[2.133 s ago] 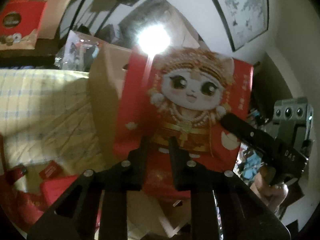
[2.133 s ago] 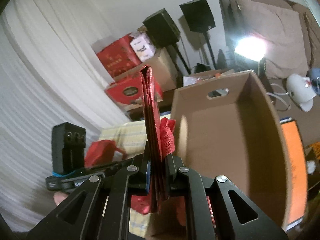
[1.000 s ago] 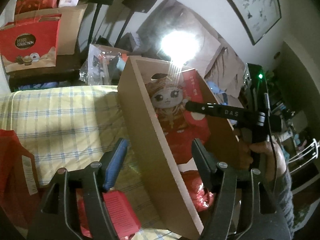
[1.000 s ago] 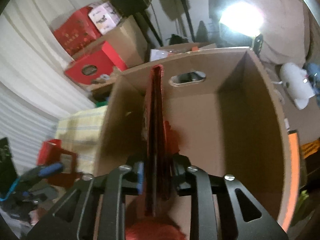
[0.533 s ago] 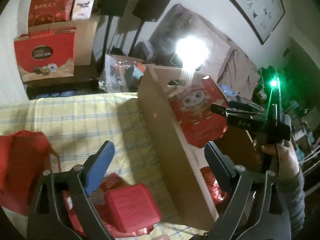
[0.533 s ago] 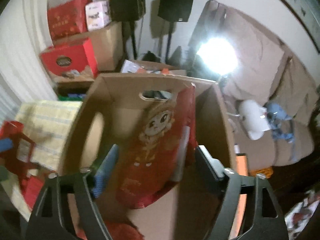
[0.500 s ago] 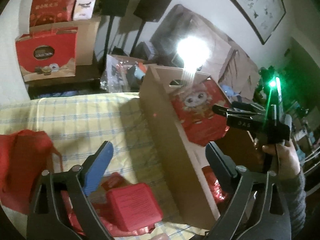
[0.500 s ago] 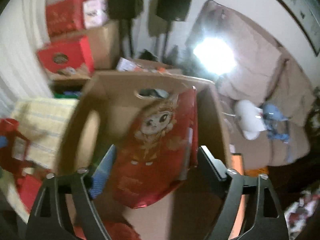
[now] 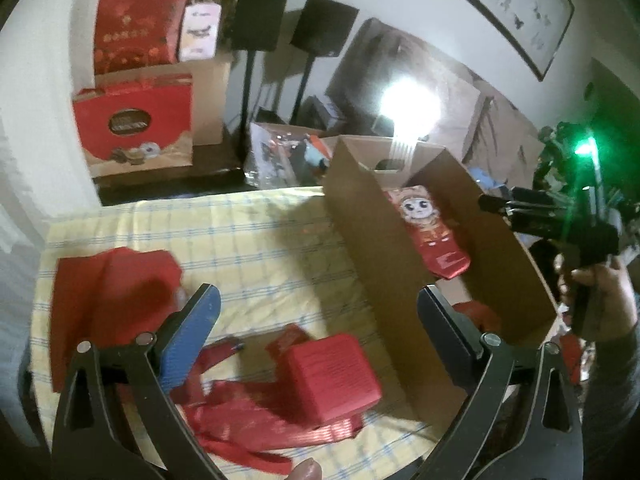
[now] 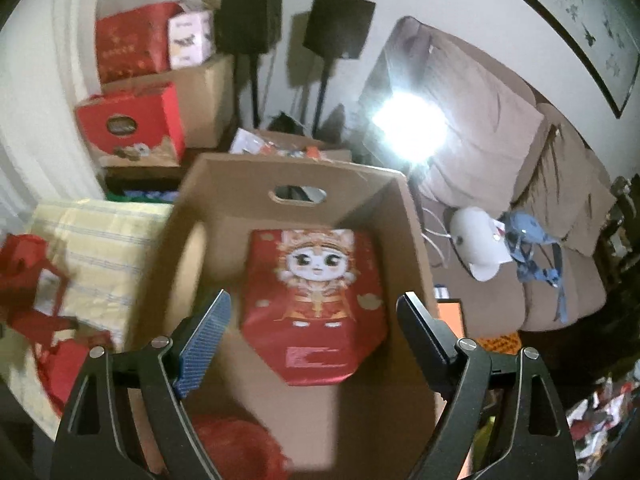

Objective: Organize objects
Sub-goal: 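Move the right gripper back to the red rounded box on the table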

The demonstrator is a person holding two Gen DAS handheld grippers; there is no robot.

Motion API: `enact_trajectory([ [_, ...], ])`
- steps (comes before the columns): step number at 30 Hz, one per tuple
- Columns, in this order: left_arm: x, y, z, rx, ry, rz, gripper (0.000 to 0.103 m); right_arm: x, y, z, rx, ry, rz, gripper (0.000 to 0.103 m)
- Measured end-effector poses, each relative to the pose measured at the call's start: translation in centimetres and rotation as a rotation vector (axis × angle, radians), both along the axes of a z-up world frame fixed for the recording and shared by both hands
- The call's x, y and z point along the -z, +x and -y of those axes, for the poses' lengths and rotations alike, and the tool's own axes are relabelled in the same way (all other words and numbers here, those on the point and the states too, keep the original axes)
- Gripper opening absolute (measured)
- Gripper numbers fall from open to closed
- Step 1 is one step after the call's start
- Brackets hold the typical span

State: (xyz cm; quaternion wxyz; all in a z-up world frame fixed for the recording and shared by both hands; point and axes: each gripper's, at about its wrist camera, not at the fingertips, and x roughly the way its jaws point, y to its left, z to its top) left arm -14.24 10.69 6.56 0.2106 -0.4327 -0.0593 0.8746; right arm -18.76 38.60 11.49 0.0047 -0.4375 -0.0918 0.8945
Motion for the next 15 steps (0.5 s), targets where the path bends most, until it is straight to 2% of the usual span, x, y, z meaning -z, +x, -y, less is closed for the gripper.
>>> enact_trajectory([
  [9, -0.3, 2.6, 2.5, -0.036, -0.088, -0.055, 0.098, -1.7, 4.1, 5.1, -0.1, -0.097, -0.064, 0.086],
  [15, -0.2, 4.7, 4.7, -0.063, -0.109, -0.094, 0.098, -1.7, 7.4, 9.2, -0.181, -0.143, -0.094, 0.086],
])
